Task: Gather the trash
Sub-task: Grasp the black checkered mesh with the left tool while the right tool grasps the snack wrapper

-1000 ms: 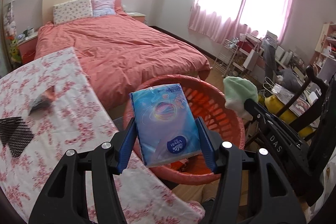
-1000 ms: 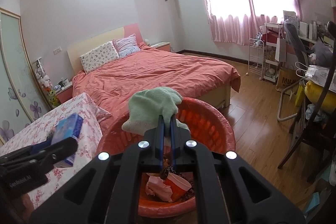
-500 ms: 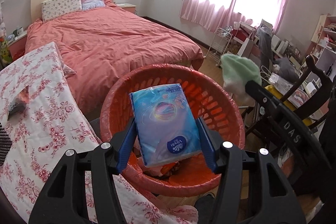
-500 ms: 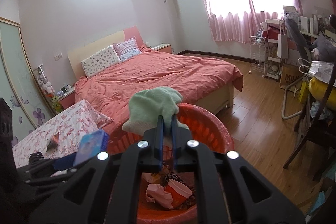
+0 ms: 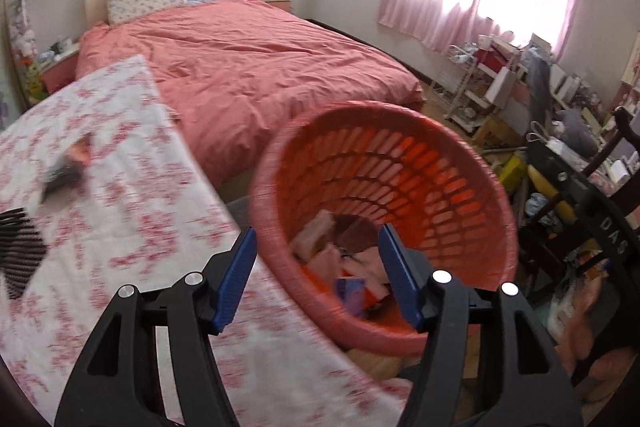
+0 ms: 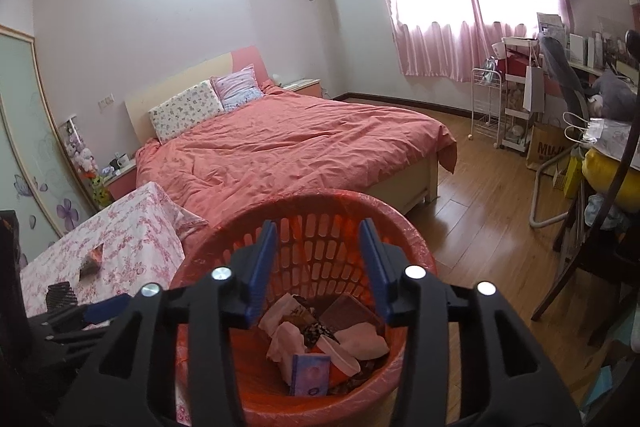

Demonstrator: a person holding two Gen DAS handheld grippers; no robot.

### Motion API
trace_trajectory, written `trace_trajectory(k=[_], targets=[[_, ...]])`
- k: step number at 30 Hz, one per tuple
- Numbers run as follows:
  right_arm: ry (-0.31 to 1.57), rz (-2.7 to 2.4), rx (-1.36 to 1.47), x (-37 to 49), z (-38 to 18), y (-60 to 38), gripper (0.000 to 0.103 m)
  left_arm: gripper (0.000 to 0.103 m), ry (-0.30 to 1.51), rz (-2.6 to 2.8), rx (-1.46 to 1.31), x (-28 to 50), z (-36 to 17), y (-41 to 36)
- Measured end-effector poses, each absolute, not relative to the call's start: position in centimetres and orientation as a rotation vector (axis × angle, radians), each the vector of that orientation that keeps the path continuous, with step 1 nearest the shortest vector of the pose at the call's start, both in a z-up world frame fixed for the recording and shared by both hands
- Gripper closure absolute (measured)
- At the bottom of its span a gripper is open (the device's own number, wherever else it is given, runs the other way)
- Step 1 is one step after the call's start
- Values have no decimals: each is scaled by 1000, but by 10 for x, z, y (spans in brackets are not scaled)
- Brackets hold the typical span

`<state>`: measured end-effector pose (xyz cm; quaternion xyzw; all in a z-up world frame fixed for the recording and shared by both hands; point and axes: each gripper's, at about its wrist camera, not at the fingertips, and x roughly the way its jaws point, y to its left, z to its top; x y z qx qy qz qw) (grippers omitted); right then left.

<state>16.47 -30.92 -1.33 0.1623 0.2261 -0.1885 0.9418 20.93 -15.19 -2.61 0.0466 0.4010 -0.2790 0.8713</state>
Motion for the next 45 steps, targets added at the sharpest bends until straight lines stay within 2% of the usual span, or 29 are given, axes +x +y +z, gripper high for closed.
trace_trajectory(k=[11, 20, 29, 34, 35, 36, 38, 39, 42, 45], targets=[[498, -323, 286, 174, -13, -278, 52, 33, 816, -350, 87, 228, -22, -60], [534, -258, 248, 186, -13, -250, 50, 33, 819, -87, 42, 269, -24, 41], [575, -190, 204, 200, -16, -218, 49, 33, 894, -20, -8, 297, -45, 67], [589, -166, 195, 203, -17, -209, 48, 49, 886, -40, 37, 294, -43, 61], [592, -162, 195, 204, -18, -207, 48, 54, 883, -44, 42, 293, -42, 60], [594, -158, 195, 204, -18, -207, 48, 64, 881, -44, 44, 293, -42, 60], [599, -150, 193, 205, -18, -203, 48, 73, 878, -50, 43, 292, -42, 61], [600, -147, 190, 206, -18, -202, 47, 81, 876, -53, 41, 290, -42, 61], [601, -134, 179, 208, -16, -195, 46, 91, 870, -65, 35, 287, -40, 65], [605, -113, 173, 214, -13, -188, 46, 94, 848, -75, 44, 282, -37, 69]])
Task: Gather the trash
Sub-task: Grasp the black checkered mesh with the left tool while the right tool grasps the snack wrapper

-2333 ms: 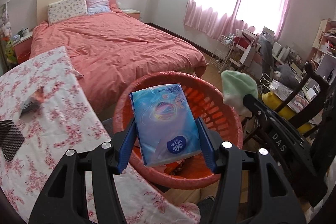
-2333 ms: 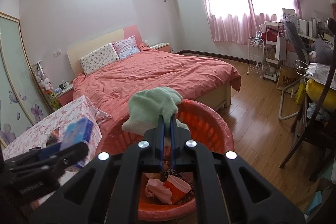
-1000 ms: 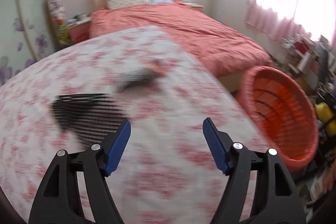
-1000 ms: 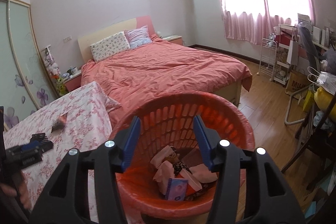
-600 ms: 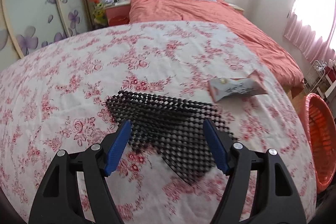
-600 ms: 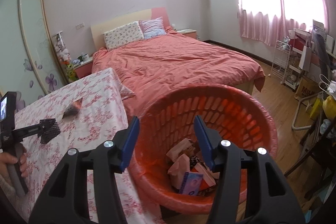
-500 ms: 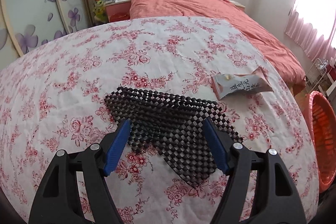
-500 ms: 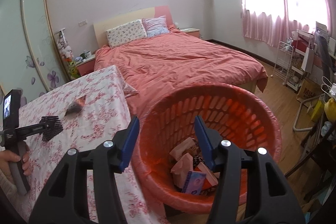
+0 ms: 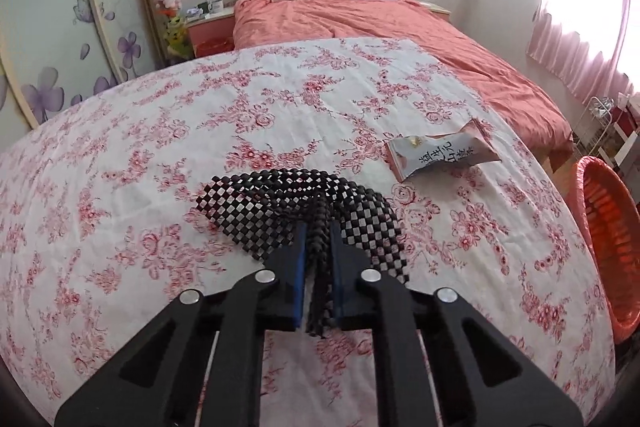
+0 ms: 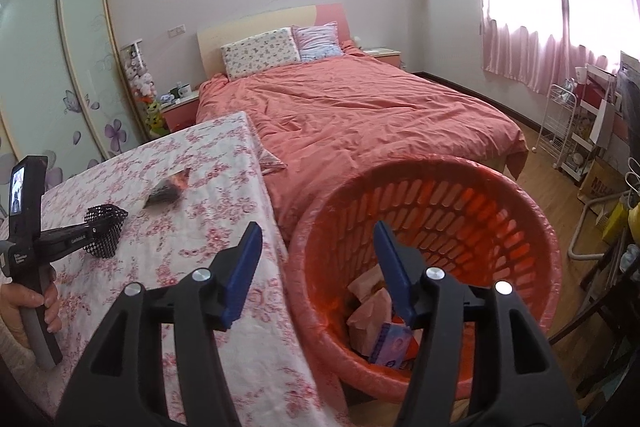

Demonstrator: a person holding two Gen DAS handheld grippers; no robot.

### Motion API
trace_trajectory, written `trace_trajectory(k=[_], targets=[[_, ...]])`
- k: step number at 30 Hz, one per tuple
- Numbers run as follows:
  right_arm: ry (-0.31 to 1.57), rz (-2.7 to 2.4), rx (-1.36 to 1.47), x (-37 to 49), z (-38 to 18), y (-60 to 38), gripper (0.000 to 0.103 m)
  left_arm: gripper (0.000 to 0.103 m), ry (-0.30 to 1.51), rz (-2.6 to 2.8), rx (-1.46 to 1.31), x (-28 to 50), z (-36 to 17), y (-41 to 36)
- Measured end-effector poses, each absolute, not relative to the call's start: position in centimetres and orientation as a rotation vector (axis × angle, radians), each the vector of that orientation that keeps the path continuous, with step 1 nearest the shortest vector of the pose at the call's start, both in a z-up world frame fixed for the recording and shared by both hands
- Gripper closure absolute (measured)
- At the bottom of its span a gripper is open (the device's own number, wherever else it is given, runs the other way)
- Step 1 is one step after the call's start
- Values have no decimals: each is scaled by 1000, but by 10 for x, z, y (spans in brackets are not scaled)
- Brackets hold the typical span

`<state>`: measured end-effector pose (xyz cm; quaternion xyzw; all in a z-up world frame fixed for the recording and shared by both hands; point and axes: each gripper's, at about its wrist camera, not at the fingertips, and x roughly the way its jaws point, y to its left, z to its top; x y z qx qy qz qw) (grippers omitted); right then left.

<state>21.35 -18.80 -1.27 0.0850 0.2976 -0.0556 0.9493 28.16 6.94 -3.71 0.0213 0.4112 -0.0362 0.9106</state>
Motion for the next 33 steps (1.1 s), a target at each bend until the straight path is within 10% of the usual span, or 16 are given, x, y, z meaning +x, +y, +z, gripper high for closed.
trace_trajectory(k=[33], targets=[[865, 23, 92, 419, -51, -23, 58, 95, 728, 50, -137, 243, -6, 203]])
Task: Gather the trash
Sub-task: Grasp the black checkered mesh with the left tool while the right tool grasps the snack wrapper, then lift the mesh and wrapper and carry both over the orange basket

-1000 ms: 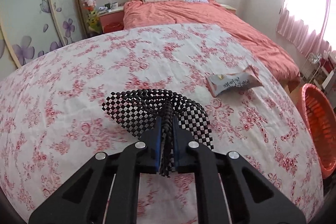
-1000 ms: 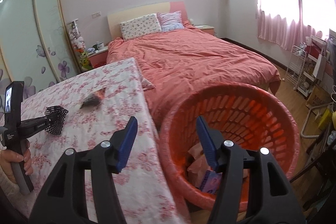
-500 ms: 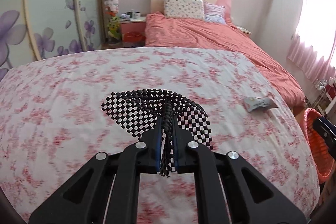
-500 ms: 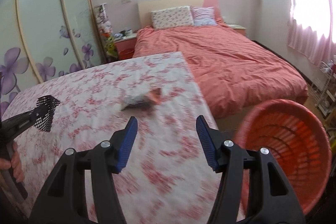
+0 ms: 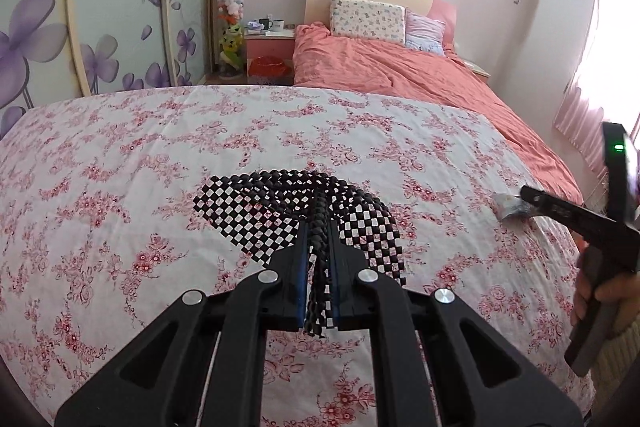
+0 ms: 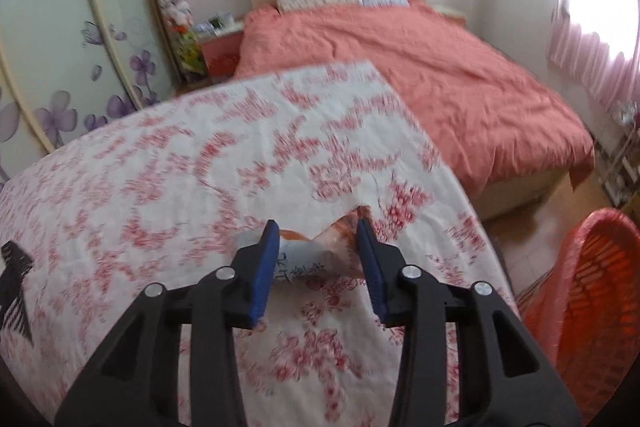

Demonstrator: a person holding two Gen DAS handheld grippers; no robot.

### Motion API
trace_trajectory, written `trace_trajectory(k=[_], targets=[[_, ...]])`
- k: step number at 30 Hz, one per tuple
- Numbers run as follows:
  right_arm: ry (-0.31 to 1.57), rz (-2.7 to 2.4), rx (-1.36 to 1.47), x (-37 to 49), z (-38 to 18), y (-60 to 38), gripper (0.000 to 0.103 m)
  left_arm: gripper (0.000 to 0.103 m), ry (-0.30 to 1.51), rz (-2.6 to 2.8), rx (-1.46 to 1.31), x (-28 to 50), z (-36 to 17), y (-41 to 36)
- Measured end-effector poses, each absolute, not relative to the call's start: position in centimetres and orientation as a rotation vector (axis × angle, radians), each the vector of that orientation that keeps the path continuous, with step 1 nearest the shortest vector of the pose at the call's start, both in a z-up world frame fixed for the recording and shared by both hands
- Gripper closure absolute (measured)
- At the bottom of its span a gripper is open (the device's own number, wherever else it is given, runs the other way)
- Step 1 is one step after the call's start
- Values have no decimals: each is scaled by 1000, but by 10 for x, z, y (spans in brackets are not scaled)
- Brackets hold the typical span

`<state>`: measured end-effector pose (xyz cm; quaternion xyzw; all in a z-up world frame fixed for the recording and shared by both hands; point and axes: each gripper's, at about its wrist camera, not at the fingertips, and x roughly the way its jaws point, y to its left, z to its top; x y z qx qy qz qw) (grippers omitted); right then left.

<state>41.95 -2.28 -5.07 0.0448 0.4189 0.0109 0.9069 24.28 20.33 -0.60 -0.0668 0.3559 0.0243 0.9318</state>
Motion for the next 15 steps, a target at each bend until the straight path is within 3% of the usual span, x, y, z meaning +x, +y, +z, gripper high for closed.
trace_trajectory(k=[2, 8, 13, 15], targets=[[861, 27, 96, 419, -53, -26, 55, 95, 729, 45, -138, 242, -7, 204], [853, 48, 34, 411, -57, -23, 66, 95, 739, 35, -148, 245, -12, 205], [872, 53, 45, 411, -60, -28, 89, 95, 750, 26, -151, 245, -15, 202], [862, 56, 44, 410, -58, -30, 92, 95, 750, 20, -147, 243, -14, 198]])
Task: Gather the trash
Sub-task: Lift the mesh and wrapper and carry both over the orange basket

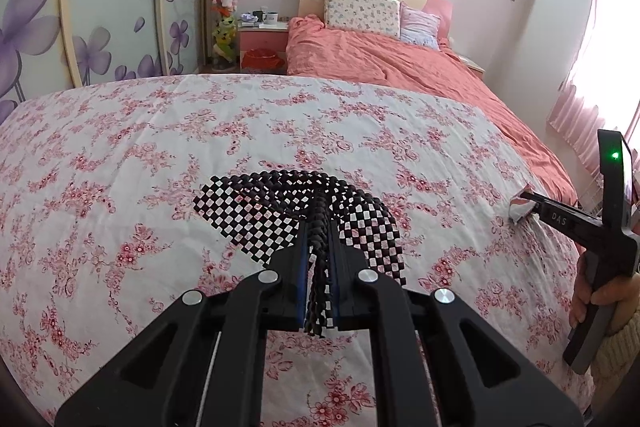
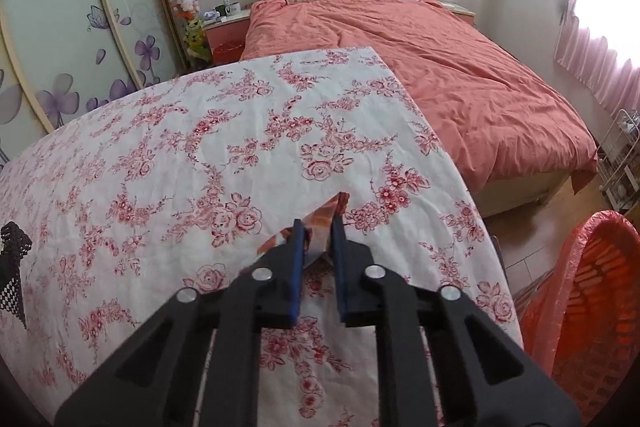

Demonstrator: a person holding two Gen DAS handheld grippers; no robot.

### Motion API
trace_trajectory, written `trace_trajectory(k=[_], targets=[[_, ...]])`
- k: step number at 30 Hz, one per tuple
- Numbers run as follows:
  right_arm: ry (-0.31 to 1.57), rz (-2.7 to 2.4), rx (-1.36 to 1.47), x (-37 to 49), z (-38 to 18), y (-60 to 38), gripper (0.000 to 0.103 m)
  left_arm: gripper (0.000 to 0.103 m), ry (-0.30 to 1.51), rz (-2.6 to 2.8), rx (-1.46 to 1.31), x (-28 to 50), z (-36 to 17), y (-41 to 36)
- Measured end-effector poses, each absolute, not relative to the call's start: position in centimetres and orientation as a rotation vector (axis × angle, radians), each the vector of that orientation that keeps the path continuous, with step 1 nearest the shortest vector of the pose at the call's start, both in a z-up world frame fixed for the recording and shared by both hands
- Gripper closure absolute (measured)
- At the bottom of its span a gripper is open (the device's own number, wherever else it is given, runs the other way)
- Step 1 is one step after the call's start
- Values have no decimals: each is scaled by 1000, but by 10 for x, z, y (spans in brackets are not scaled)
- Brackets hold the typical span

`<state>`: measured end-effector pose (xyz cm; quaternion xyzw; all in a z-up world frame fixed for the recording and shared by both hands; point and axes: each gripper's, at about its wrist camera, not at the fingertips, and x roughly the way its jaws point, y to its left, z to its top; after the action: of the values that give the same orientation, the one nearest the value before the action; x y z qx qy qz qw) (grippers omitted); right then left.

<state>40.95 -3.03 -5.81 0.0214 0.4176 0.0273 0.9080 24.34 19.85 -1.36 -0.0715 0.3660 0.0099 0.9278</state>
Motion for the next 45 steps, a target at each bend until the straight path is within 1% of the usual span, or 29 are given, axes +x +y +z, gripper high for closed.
trace_trajectory(k=[4, 12, 24, 35, 45], targets=[[816, 71, 87, 396, -45, -39, 96, 95, 742, 8, -136, 240, -8, 192], [701, 78, 62, 357, -11, -48, 97, 95, 715, -40, -115, 234, 7, 166], [605, 70, 91, 294, 25, -76, 97, 95, 677, -154, -71, 225, 30, 102], [530, 9, 144, 238, 43, -130, 97, 95, 653, -288, -42, 213, 40, 40], [481, -107, 197, 204, 47, -190, 97, 95, 651, -422, -11, 207, 40, -22]])
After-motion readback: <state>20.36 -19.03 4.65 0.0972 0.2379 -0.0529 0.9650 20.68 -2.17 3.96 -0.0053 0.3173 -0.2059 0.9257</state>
